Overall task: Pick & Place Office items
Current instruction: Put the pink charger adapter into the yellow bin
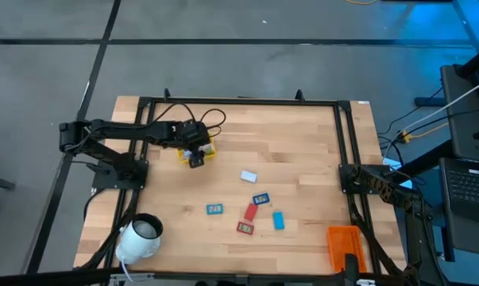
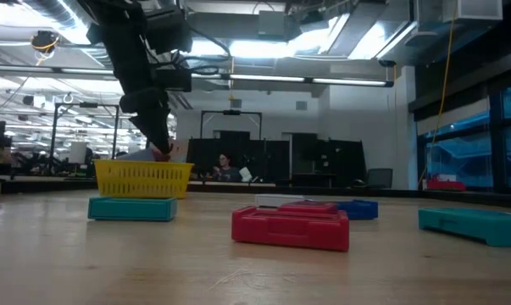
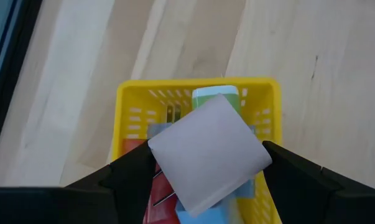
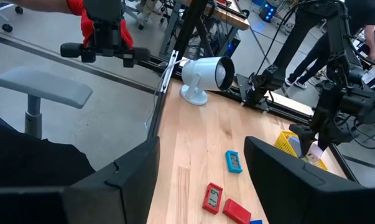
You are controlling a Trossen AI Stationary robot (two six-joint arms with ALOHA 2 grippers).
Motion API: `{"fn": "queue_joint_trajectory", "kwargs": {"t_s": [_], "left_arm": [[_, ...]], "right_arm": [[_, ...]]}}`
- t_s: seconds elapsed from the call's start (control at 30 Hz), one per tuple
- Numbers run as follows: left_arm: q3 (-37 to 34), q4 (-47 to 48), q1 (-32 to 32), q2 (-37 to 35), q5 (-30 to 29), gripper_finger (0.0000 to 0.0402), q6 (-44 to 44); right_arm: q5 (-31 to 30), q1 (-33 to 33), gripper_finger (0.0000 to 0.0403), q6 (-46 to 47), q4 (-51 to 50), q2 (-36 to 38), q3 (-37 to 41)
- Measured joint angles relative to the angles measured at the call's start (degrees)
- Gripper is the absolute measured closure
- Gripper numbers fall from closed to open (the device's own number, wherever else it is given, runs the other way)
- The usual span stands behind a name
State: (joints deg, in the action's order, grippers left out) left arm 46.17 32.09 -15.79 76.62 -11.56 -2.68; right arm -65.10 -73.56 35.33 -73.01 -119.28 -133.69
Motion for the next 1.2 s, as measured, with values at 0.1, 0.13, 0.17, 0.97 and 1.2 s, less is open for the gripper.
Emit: {"fn": "queue_joint_trajectory", "kwargs": {"t_s": [0.1,0.13,0.17,0.97,1.2], "left_arm": [[0.0,-0.2,0.0,0.0,-0.4,0.0139,0.0],[0.0,-0.3,0.0,0.0,-0.4,0.0139,0.0],[0.0,-0.2,0.0,0.0,-0.4,0.0139,-0.1],[2.0,5.7,0.0,-0.1,-0.5,0.0104,-0.7],[4.3,8.5,0.4,-0.1,-3.5,0.0103,-1.1]], "right_arm": [[0.0,0.0,0.0164,0.0,0.0,0.0,0.0],[0.0,0.0,0.0164,0.0,0.0,0.0,0.0],[0.0,0.0,0.0164,0.0,0.0,0.0,0.0],[0.0,0.0,0.0164,0.0,0.0,0.0,0.0],[0.2,0.0,0.0164,0.1,0.0,0.0,0.0]]}}
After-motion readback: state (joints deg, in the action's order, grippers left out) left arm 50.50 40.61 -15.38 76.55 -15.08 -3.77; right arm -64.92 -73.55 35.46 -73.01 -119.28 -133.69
